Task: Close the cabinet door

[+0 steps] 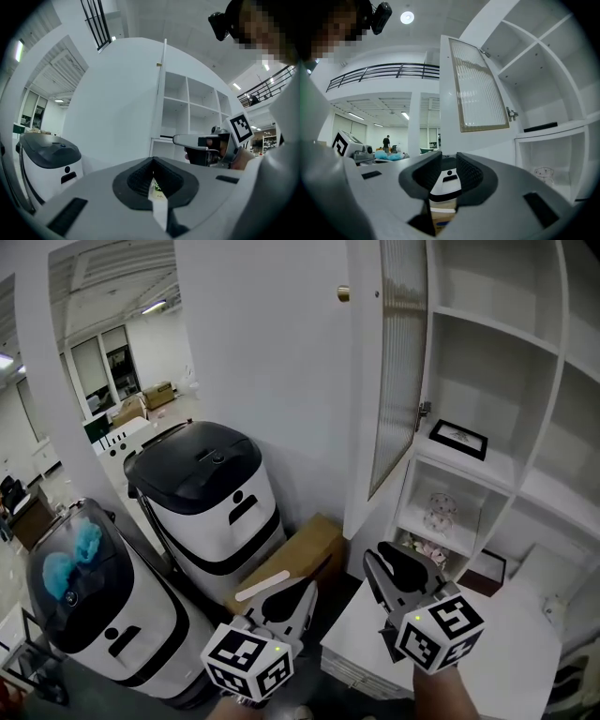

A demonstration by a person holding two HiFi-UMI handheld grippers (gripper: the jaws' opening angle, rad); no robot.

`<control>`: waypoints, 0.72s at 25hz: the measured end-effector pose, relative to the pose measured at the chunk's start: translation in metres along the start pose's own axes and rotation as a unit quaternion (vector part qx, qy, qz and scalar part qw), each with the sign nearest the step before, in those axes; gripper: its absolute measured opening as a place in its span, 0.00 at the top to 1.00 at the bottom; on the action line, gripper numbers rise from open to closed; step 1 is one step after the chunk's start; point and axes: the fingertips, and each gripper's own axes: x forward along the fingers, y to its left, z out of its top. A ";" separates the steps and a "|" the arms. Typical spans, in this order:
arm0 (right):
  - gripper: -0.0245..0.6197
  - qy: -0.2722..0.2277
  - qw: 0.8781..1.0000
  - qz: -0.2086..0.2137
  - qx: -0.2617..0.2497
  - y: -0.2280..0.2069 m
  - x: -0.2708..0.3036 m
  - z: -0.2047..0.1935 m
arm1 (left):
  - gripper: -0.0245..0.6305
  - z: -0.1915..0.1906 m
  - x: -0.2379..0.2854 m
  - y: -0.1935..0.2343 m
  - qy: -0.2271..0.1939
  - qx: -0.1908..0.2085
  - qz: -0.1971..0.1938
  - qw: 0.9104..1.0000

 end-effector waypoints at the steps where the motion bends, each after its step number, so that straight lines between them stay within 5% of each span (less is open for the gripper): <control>1: 0.83 -0.001 1.000 -0.003 -0.002 0.001 0.003 0.001 | 0.96 0.001 0.001 0.003 0.000 0.000 -0.004 1.000; 12: 0.75 -0.017 0.997 -0.067 -0.026 0.010 0.037 0.009 | 0.96 0.002 0.005 0.026 0.013 0.011 -0.059 0.998; 18: 0.75 -0.011 0.987 -0.134 -0.088 0.007 0.049 0.006 | 0.96 0.000 0.003 0.039 0.016 0.010 -0.077 0.997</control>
